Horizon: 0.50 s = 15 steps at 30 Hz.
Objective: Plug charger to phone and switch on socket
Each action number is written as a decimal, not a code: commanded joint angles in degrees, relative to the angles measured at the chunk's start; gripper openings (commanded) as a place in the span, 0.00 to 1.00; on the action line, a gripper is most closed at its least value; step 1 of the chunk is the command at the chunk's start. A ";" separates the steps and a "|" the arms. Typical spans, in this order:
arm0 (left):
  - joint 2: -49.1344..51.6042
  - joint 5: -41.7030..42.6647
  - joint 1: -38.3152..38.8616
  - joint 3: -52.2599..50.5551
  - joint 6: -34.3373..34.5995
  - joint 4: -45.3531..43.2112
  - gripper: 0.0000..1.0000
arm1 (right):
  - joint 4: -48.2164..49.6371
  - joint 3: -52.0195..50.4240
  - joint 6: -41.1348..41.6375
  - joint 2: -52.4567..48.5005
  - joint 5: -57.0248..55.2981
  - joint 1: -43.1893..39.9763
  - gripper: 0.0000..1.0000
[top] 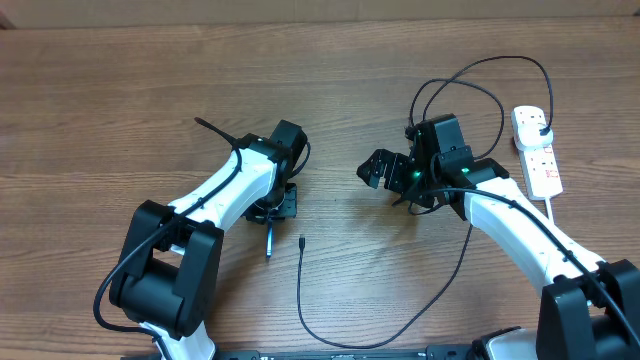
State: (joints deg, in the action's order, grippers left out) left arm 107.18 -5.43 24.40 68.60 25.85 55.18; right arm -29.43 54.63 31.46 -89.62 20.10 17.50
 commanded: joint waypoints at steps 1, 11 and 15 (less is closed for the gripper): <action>0.52 -0.92 0.39 0.00 1.18 0.00 0.19 | 0.37 0.11 -0.46 -0.09 -0.59 -0.15 1.00; 0.52 5.49 0.39 0.00 -4.39 -1.64 0.23 | 0.39 0.11 -0.46 -0.09 -0.59 -0.15 1.00; 0.52 9.66 0.39 0.00 -8.52 -2.62 0.28 | 0.39 0.11 -0.46 -0.09 -0.59 -0.15 1.00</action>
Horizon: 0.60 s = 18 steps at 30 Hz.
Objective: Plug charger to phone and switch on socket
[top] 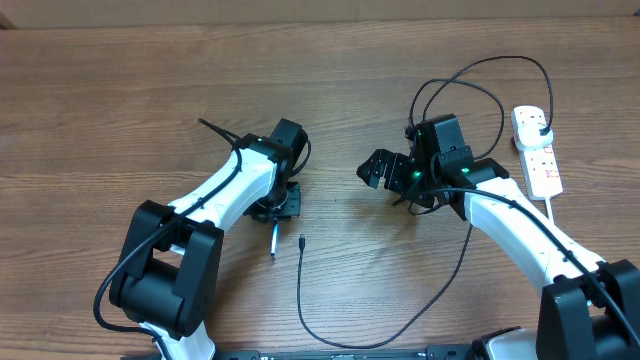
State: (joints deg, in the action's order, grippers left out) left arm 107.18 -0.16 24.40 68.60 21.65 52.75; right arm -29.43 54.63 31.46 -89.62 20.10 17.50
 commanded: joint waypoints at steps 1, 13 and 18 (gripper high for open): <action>0.52 4.72 0.39 0.00 -4.81 -0.31 0.28 | 0.39 0.11 -0.46 -0.09 -0.59 -0.15 1.00; 0.85 4.26 0.39 0.00 -5.35 -0.76 0.32 | 0.39 0.11 -0.46 -0.09 -0.59 -0.15 1.00; 0.92 4.24 0.39 0.00 -5.35 -0.79 0.36 | 0.39 0.11 -0.46 -0.09 -0.59 -0.15 1.00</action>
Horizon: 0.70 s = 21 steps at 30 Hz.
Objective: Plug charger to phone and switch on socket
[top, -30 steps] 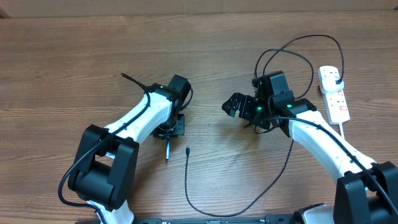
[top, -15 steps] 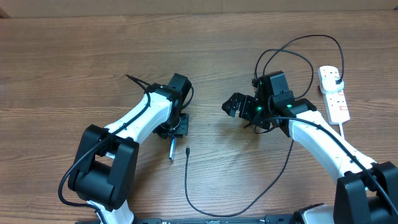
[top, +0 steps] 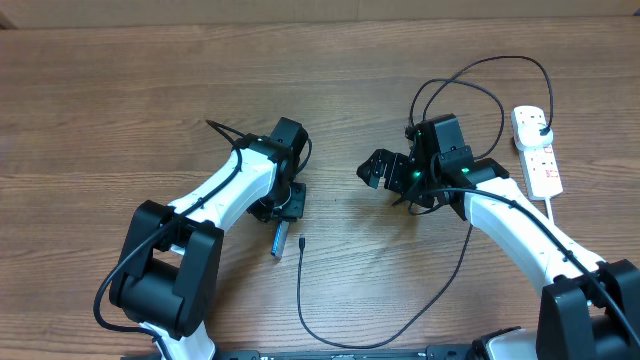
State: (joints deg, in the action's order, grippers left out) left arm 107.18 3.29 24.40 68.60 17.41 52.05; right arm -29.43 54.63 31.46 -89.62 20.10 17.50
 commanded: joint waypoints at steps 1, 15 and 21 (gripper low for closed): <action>0.94 0.79 0.39 0.00 -1.09 -0.13 0.36 | 0.39 0.11 -0.46 -0.09 -0.59 -0.15 1.00; 0.94 -0.22 0.39 0.02 -0.68 0.66 0.26 | 0.39 0.11 -0.46 -0.09 -0.59 -0.15 1.00; 0.94 -9.77 0.39 1.40 2.23 5.92 0.26 | 0.39 0.11 -0.46 -0.09 -0.59 -0.15 1.00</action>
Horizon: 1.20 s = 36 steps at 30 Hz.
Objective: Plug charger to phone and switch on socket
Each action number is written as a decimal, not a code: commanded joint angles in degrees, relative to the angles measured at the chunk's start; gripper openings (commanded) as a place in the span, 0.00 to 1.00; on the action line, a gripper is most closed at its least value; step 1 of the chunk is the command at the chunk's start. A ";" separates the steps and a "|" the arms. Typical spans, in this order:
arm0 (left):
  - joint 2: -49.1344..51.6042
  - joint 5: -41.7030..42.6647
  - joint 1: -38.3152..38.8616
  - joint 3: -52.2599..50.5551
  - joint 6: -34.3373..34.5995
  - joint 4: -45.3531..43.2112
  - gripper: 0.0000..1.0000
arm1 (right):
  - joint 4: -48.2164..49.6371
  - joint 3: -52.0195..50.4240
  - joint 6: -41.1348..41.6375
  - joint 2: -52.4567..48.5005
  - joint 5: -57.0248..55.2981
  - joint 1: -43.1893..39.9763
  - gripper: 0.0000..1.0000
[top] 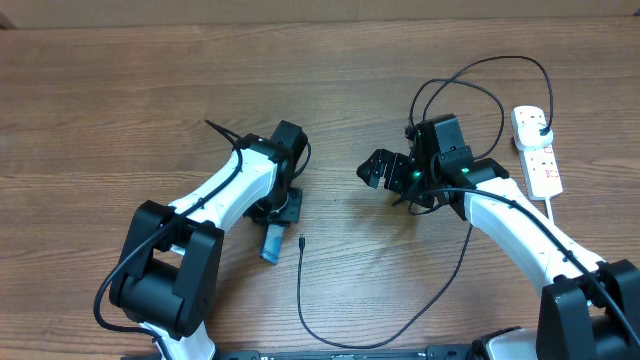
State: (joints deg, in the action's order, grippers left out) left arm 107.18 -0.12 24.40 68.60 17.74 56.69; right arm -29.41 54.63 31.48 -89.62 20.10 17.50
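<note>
The blue phone [271, 244] sticks out of my left gripper [279, 214] toward the table's front, tilted so part of a broad face shows; the gripper looks shut on its upper end. The charger's connector tip [301, 241] lies on the table just right of the phone, a small gap apart. Its black cable [330, 342] curves from there along the front and back up to the white socket strip [537, 152] at the far right, where the plug is in. My right gripper [374, 169] hovers open and empty right of centre.
The cable loops [470, 85] lie on the wood behind my right arm and run under it. The wooden table [120, 110] extends to the left and back.
The phone in my left gripper has turned, showing a wider blue face where only a thin edge showed. The gripper has shifted slightly back to the left. Right arm and cable have not moved.
My left gripper held the phone edge-on, left of the connector tip. It then stood a little further right, nearer the tip, twice in a row. Now the phone is rotated to show a broader face. The right arm stayed still and open throughout.
</note>
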 commanded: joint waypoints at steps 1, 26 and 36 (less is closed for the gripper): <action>0.94 -6.93 0.37 1.73 2.27 1.95 0.25 | 0.35 0.11 -0.48 -0.09 -0.59 -0.15 1.00; 0.94 -7.80 0.44 1.27 12.33 1.11 0.10 | 0.37 0.11 -0.48 -0.09 -0.59 -0.15 1.00; 0.42 -7.69 0.22 1.70 12.24 1.68 0.04 | 0.35 0.11 -0.48 -0.09 -0.59 -0.15 1.00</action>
State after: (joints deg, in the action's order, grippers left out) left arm 107.18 -6.74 24.40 69.69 28.82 58.22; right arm -29.36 54.63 31.46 -89.62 20.10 17.50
